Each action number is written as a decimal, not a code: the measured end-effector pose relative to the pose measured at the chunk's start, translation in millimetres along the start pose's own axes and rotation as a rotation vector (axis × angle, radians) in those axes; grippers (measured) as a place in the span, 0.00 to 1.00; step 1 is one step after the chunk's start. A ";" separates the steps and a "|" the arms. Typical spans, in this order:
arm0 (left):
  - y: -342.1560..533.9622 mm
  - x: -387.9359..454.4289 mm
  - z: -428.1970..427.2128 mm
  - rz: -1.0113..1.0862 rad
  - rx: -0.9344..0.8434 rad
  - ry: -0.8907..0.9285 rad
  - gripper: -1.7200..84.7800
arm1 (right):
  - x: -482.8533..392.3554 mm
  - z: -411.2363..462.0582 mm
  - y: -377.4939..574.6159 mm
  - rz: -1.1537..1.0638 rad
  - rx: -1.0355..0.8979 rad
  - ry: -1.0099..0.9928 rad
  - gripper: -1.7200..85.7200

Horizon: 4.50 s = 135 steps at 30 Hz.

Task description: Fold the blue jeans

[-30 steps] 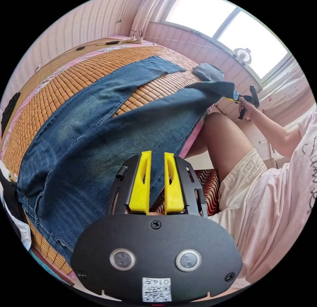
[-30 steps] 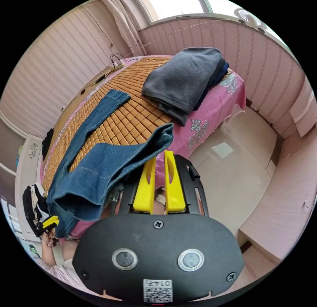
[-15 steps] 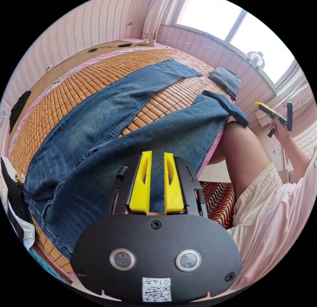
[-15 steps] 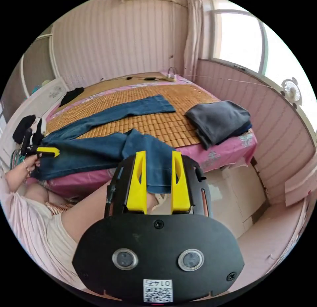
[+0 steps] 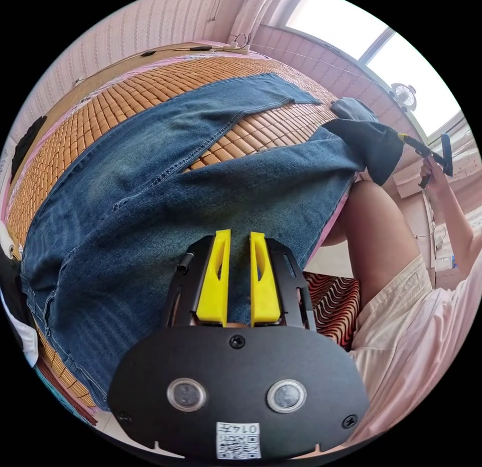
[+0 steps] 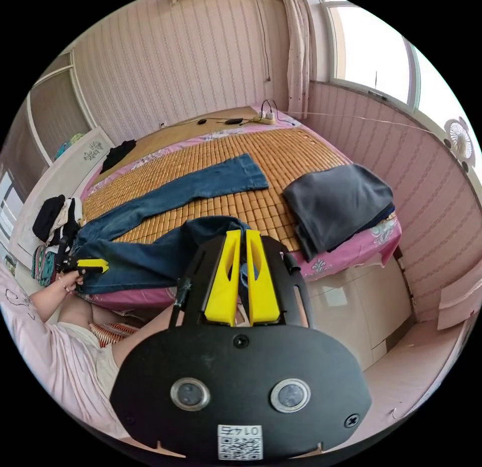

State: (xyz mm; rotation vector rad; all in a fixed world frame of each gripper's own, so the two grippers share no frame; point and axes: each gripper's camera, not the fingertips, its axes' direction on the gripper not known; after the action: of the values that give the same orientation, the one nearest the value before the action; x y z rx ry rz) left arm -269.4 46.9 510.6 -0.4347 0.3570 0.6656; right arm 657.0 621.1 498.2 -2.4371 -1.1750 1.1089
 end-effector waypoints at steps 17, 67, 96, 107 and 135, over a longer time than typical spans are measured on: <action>-24.1 23.8 -28.5 0.092 0.106 -0.040 0.10 | 34.5 89.2 -62.6 0.014 -0.058 0.223 0.10; 8.7 141.8 -82.9 0.592 0.345 0.036 0.16 | -7.5 -230.2 110.3 0.059 0.291 -0.137 0.02; 93.7 -7.0 -143.1 -0.115 0.033 -0.109 0.05 | -17.1 8.4 85.9 0.418 -0.057 0.207 0.11; 319.8 -106.5 -239.0 -0.907 0.278 -0.229 0.11 | -297.5 79.7 -38.6 -0.390 -0.026 -0.017 0.05; 346.1 -139.5 -220.1 -0.663 0.154 -0.336 0.12 | -1031.0 248.4 -75.9 -1.488 -0.310 -0.453 0.14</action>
State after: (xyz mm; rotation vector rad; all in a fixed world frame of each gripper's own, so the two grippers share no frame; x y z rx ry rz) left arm -638.2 110.5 292.4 -0.2623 -0.0642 0.0550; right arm 27.3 -126.1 917.3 -0.7340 -2.6383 0.8856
